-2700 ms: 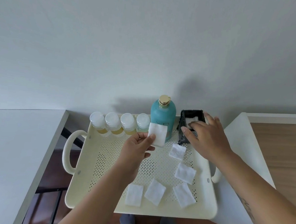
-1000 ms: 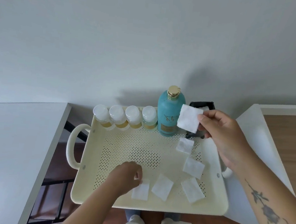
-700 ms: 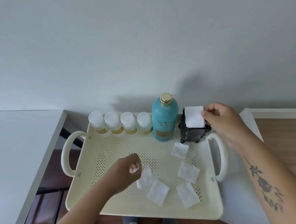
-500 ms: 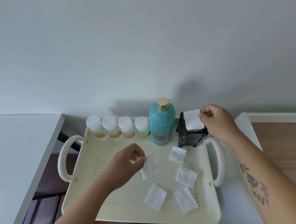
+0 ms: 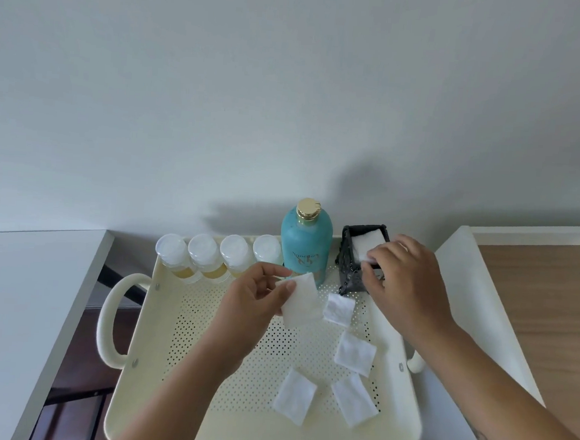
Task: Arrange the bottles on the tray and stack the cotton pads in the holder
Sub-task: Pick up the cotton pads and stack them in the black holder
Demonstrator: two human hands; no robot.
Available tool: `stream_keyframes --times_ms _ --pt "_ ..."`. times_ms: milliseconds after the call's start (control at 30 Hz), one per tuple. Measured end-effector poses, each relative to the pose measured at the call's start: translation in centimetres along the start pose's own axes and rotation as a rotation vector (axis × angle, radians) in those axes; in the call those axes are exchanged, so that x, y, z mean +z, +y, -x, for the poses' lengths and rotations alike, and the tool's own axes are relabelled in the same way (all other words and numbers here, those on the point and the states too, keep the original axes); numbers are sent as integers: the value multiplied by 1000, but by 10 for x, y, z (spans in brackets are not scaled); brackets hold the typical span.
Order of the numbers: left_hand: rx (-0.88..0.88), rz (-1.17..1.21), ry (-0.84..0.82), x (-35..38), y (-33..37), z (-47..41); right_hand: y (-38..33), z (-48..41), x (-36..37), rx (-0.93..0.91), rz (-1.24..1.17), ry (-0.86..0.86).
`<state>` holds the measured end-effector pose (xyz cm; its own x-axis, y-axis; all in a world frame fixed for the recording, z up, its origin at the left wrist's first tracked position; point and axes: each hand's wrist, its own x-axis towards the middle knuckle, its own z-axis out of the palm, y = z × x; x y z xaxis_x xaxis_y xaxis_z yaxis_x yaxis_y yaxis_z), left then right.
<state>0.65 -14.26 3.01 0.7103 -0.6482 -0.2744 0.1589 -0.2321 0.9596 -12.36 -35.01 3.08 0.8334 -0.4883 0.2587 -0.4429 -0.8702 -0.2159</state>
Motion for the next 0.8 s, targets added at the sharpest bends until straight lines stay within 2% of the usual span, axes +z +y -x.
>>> stream_keyframes --times_ms 233,400,467,533,600,633,700,767,800 --pt "-24 97 27 7 4 -3 1 -4 11 72 60 -206" --pt "-17 114 -4 14 11 -5 1 -6 9 114 12 -220" --pt "-14 129 -23 17 14 -7 -3 -3 5 97 -25 -148" --pt "-8 138 -47 19 16 -9 -9 4 -2 119 -151 7" --pt "-6 131 -70 20 17 -11 -19 14 -12 209 -401 106" --pt "-5 125 -80 21 18 -12 -25 18 -16 269 -572 85" --pt "-2 117 -101 24 18 -13 -37 24 -23 400 -901 -85" --pt "0 112 -129 27 17 -15 -43 29 -24 461 -1082 -237" --pt "3 108 -144 28 17 -16 -44 30 -23 467 -1100 -258"
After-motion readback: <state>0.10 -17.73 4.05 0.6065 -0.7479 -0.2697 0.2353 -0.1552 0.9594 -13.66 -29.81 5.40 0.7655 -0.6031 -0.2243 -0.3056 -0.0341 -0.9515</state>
